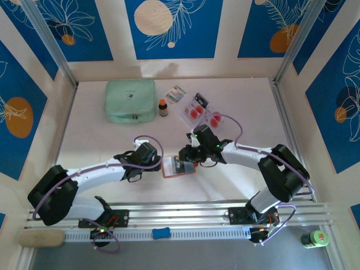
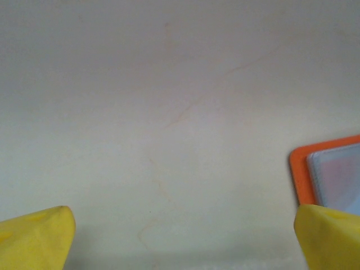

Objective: Put the credit cards into the card holder

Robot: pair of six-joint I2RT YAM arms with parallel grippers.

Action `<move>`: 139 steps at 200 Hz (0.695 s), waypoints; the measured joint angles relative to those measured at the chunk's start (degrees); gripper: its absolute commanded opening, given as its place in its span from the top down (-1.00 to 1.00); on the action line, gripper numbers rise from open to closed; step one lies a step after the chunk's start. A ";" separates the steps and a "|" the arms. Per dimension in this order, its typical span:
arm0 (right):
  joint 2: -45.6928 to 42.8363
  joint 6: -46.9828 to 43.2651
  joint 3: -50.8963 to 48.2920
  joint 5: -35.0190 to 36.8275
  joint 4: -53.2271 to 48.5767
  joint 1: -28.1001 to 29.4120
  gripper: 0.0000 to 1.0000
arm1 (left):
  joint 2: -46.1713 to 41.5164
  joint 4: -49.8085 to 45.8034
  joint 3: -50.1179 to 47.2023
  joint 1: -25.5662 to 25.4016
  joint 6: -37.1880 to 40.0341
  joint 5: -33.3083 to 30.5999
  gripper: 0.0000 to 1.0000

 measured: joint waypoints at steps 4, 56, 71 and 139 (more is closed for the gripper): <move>0.33 -0.33 0.20 -0.02 -0.26 0.00 0.71 | 0.26 -0.02 0.00 0.00 0.00 0.17 -0.99; 4.39 -2.75 1.33 -0.24 -3.02 0.15 0.80 | 4.85 -0.13 0.96 0.02 0.24 1.42 -0.99; 5.44 -2.97 1.75 -0.22 -3.28 0.61 0.83 | 5.88 -1.16 1.92 0.02 0.26 1.38 -0.99; 10.56 -2.69 5.53 -0.44 -2.80 3.87 0.90 | 7.89 -3.32 4.13 0.04 0.72 1.40 -0.99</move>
